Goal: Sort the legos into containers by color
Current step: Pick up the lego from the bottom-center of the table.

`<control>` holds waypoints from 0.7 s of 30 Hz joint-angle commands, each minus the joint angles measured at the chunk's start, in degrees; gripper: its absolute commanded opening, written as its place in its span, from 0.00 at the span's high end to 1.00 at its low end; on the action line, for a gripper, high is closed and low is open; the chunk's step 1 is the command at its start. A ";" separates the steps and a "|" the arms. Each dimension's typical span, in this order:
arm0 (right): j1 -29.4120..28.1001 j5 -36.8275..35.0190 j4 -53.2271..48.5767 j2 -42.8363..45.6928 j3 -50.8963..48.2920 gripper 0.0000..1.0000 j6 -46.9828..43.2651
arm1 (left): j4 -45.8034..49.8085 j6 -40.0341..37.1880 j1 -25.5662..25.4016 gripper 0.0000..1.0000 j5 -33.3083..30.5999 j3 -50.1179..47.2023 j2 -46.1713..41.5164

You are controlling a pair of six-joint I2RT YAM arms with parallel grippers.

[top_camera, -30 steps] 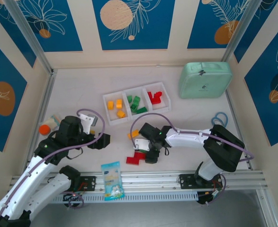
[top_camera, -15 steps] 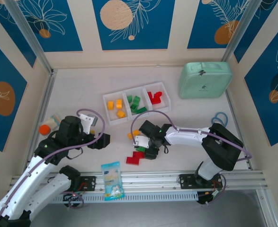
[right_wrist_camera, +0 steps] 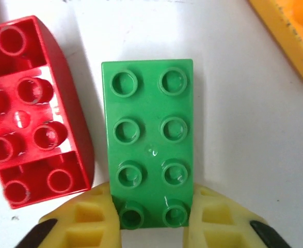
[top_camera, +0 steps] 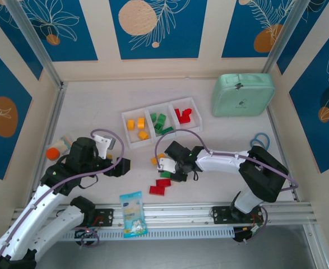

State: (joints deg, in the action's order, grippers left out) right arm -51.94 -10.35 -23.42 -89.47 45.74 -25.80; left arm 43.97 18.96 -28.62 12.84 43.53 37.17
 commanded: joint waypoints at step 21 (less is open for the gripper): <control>15.55 3.73 3.02 5.63 10.63 1.00 14.01 | 0.23 -1.12 0.23 0.01 -0.45 0.07 -0.16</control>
State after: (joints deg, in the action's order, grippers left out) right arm -38.06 -9.54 -20.36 -82.15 52.90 -17.06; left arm 43.97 18.96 -28.62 12.82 43.53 37.23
